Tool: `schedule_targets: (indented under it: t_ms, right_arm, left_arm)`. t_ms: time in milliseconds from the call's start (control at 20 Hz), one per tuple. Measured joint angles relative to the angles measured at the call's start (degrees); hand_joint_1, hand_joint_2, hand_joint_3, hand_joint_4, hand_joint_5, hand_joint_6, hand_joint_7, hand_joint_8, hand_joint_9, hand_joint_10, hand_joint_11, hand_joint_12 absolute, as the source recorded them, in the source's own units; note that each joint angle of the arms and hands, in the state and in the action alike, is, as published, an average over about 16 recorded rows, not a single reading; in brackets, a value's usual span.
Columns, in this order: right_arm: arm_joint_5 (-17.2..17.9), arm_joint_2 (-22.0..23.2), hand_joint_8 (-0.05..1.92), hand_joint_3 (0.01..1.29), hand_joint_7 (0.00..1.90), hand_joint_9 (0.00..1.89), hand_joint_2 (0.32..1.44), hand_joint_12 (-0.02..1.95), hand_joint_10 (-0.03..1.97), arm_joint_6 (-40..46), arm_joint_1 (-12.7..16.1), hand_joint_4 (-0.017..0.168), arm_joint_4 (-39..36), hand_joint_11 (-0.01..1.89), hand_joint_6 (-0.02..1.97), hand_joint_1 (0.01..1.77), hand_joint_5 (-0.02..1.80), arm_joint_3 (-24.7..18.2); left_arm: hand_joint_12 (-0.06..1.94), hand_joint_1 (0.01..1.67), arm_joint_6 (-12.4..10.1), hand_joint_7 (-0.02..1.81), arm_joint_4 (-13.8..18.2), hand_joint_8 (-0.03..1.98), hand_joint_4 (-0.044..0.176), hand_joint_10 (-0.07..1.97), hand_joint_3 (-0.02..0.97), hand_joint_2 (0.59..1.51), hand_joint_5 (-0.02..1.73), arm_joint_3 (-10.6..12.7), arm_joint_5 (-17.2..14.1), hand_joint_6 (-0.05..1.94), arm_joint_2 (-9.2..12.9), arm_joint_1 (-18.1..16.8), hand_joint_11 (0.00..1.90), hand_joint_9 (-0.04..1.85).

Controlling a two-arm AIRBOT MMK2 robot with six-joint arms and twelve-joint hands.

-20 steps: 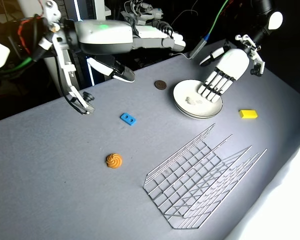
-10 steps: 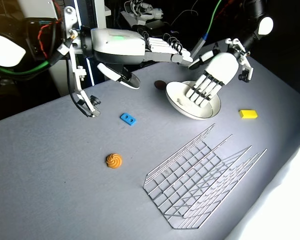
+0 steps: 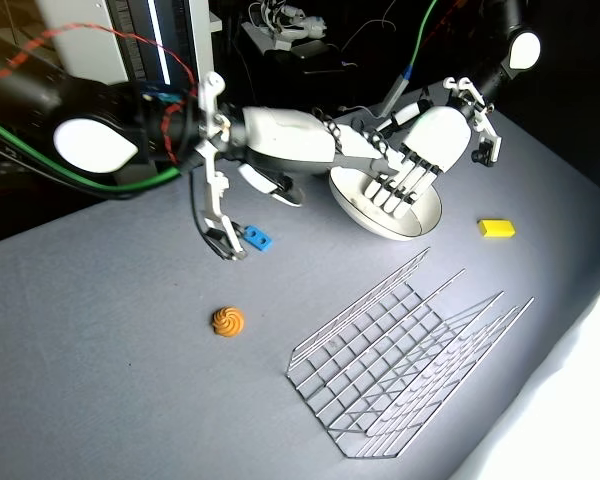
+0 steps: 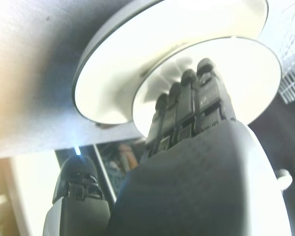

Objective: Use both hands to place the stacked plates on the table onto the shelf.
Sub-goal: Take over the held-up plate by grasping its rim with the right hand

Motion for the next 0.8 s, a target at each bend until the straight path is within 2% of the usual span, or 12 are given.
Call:
schedule_targets:
  t_ms: [450,800]
  right_arm:
    - [-2.9,-11.7,0.01,0.02,0.03,0.05,1.07,0.45,0.02,-2.2,0.0,0.002,1.7,0.01,0.02,1.11,0.03,9.1]
    - [-3.3,-16.9,0.01,0.02,0.15,0.19,1.09,0.82,0.03,-3.8,-0.3,0.002,2.5,0.02,0.02,1.10,0.13,13.7]
  left_arm:
    - [0.01,0.02,-0.1,0.03,0.2,0.00,-0.001,0.02,0.019,1.147,0.06,-0.3,0.3,-0.01,0.1,-0.2,0.03,0.04]
    - [0.01,0.02,-0.1,0.03,0.2,0.00,-0.001,0.02,0.018,1.147,0.06,-0.3,0.3,-0.01,0.1,-0.2,0.02,0.04]
